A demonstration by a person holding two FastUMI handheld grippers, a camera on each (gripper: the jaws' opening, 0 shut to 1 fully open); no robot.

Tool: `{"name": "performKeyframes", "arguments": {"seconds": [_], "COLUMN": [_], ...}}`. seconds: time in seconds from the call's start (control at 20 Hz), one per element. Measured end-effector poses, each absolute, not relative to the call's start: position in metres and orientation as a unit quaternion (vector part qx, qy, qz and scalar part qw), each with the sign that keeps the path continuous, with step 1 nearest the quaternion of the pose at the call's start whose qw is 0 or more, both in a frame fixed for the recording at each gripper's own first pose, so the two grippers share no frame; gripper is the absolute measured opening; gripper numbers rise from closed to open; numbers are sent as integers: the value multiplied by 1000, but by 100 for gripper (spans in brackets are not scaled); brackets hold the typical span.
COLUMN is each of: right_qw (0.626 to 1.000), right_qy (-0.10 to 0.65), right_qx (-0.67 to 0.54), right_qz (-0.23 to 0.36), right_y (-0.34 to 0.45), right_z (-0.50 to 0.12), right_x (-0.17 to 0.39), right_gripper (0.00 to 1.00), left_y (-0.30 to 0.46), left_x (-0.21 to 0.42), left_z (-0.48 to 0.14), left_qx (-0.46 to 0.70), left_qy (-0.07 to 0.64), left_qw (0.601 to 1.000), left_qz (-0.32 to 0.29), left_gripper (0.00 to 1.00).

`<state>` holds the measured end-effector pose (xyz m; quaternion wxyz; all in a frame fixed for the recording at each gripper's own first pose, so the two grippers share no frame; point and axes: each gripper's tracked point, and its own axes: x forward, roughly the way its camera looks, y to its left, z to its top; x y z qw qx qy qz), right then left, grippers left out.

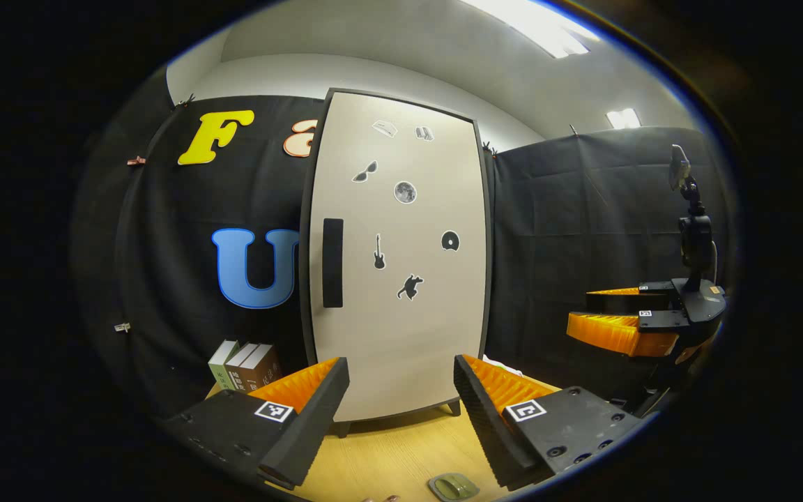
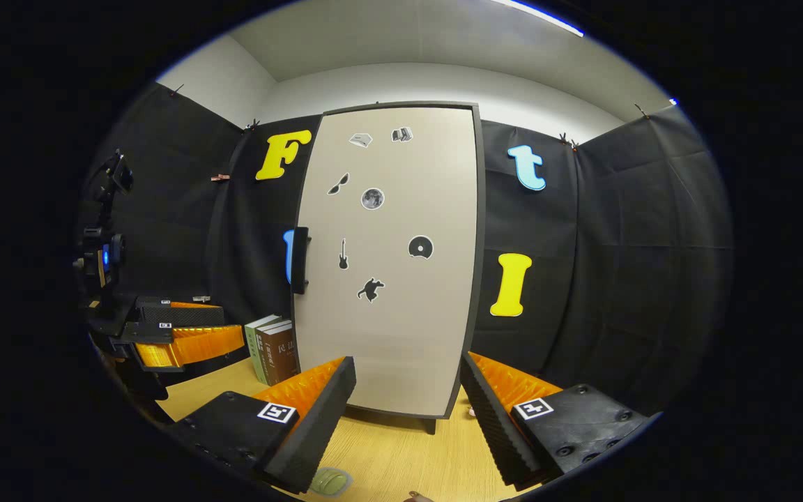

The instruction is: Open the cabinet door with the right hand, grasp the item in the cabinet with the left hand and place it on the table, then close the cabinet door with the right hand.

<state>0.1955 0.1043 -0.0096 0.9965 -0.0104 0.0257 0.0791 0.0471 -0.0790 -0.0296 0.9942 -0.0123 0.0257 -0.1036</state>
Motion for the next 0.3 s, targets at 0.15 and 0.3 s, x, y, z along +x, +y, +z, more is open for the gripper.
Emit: {"name": "performKeyframes", "arguments": {"seconds": [0.15,0.3], "right_qw": [996,996], "right_qy": [22,15], "right_qx": [-10,-10], "right_qz": [82,83], "right_y": [105,105], "right_z": [-8,-6], "right_x": [195,196], "right_gripper": [97,97], "left_y": [-79,-79], "left_x": [47,47], "left_z": [-30,-29], "left_qx": [-11,-10], "left_qy": [25,25], "left_qw": [994,994], "left_qz": [-103,-104], "left_gripper": [95,94]}}
